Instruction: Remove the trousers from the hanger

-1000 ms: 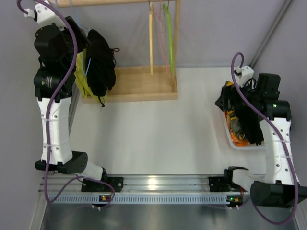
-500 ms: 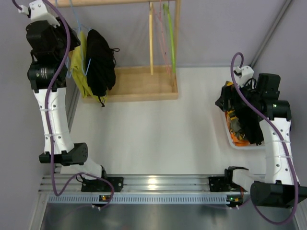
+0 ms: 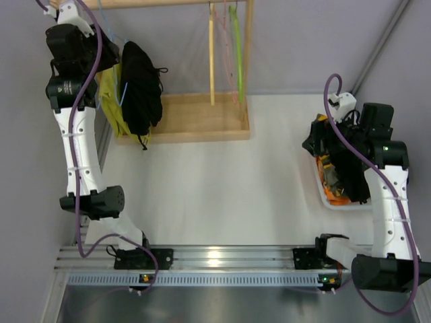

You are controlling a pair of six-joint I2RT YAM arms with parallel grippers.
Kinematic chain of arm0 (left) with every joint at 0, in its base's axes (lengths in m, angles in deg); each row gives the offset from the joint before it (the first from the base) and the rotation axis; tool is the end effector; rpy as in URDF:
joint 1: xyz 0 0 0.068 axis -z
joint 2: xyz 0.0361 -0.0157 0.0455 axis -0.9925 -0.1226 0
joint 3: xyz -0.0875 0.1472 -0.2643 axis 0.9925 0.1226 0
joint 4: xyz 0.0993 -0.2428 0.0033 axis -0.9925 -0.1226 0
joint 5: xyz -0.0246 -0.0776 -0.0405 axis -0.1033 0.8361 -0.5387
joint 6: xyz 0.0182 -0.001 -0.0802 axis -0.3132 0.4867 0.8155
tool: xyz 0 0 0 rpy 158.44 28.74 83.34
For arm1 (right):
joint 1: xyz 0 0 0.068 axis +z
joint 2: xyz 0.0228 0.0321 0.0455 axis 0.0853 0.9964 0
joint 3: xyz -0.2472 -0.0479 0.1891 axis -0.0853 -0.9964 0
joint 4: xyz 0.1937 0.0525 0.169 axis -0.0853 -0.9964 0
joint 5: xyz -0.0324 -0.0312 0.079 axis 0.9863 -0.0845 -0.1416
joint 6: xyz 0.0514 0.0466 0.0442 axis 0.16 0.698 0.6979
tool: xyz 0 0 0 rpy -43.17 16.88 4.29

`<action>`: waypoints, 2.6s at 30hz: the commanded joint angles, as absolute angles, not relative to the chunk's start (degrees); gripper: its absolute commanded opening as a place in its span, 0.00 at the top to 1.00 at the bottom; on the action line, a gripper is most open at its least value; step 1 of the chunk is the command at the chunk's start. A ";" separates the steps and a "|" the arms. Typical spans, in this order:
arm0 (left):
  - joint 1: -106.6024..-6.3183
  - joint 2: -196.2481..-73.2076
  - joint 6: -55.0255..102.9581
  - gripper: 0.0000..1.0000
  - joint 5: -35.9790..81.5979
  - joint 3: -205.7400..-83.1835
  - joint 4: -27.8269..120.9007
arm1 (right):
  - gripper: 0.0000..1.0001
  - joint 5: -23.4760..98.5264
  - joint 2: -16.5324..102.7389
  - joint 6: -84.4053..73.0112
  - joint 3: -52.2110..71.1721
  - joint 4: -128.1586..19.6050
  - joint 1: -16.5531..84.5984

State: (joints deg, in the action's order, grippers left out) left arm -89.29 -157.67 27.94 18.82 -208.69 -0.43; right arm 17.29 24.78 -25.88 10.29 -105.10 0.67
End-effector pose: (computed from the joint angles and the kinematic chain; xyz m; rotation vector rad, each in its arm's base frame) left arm 0.3640 0.0350 0.5992 -0.2661 1.6716 -0.1836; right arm 0.2146 0.0179 0.4192 -0.4322 2.1214 0.3659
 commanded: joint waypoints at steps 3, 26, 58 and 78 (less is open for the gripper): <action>-89.64 -160.92 28.82 0.55 19.56 -213.27 1.28 | 0.00 17.22 24.16 -26.22 10.40 -102.64 1.47; -89.20 -165.67 29.44 0.60 18.42 -210.63 11.30 | 0.01 17.83 24.95 -26.57 10.57 -102.55 1.47; -87.18 -160.58 32.16 1.00 19.03 -214.32 22.63 | 0.01 18.53 24.51 -26.49 9.87 -102.11 1.38; -87.00 -140.82 35.94 1.00 24.65 -190.70 28.35 | 0.01 16.26 23.55 -26.67 13.56 -99.39 1.47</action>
